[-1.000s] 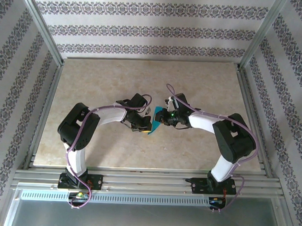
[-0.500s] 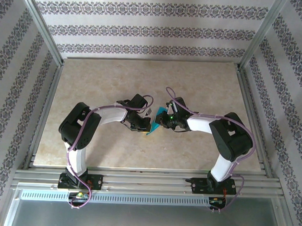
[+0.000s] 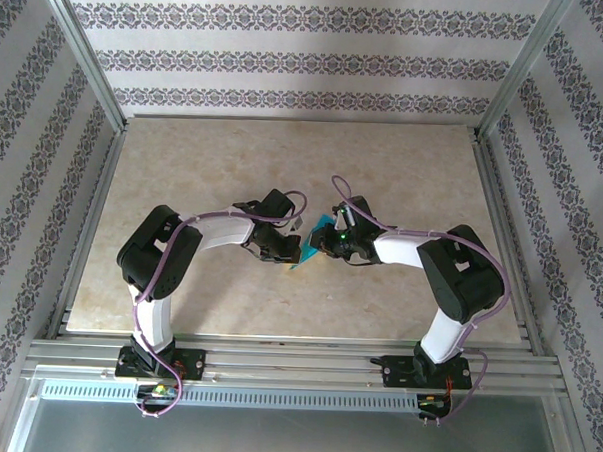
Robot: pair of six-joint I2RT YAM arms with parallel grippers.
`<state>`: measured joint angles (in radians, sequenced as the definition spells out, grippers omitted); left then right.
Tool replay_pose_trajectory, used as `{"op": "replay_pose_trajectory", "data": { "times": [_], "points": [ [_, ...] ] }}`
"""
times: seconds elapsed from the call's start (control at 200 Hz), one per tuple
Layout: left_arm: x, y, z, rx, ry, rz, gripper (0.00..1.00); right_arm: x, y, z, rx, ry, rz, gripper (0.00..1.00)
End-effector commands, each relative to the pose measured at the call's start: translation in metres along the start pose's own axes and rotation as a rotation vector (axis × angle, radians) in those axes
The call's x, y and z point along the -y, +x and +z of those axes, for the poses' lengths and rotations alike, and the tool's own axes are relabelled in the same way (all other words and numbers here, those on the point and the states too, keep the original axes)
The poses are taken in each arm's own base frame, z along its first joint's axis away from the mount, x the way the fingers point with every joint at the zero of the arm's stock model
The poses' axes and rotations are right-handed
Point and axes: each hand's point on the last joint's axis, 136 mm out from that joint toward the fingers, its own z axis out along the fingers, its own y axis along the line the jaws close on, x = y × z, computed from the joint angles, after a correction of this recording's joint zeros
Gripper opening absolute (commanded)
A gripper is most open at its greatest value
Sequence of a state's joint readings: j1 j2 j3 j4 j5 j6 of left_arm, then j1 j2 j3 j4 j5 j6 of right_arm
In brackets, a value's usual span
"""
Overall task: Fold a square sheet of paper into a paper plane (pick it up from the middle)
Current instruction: Fold the wing for the fifth time at the center of the table.
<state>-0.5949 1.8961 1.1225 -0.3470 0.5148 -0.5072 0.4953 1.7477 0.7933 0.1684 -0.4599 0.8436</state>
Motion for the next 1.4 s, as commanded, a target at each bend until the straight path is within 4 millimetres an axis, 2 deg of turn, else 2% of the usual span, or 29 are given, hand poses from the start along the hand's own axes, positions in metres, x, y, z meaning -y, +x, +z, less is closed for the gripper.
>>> {"op": "replay_pose_trajectory", "data": {
  "times": [0.0,0.445,0.525,0.675,0.789,1.099,1.394],
  "points": [
    [0.002,0.000,0.001,0.026,0.000,0.035,0.07,0.002,0.006,0.005,-0.012,0.003,0.016,0.19],
    [-0.005,0.006,0.004,-0.007,-0.023,0.020,0.07,0.013,0.015,0.013,-0.049,0.031,0.044,0.19],
    [-0.006,0.007,0.005,-0.013,-0.027,0.016,0.07,0.007,0.013,0.011,-0.046,0.013,0.030,0.20],
    [-0.010,0.009,0.006,-0.023,-0.047,0.004,0.07,-0.017,0.007,-0.001,-0.019,-0.046,-0.027,0.20],
    [-0.011,0.009,0.006,-0.028,-0.053,-0.001,0.07,-0.022,0.011,-0.004,-0.026,-0.055,-0.043,0.20],
    [-0.012,0.011,0.007,-0.035,-0.055,-0.003,0.07,0.001,0.018,0.016,-0.062,0.021,0.007,0.16],
    [-0.010,0.013,0.003,-0.039,-0.055,-0.004,0.07,0.030,0.022,0.018,-0.075,0.119,0.064,0.16]
  ]
}}
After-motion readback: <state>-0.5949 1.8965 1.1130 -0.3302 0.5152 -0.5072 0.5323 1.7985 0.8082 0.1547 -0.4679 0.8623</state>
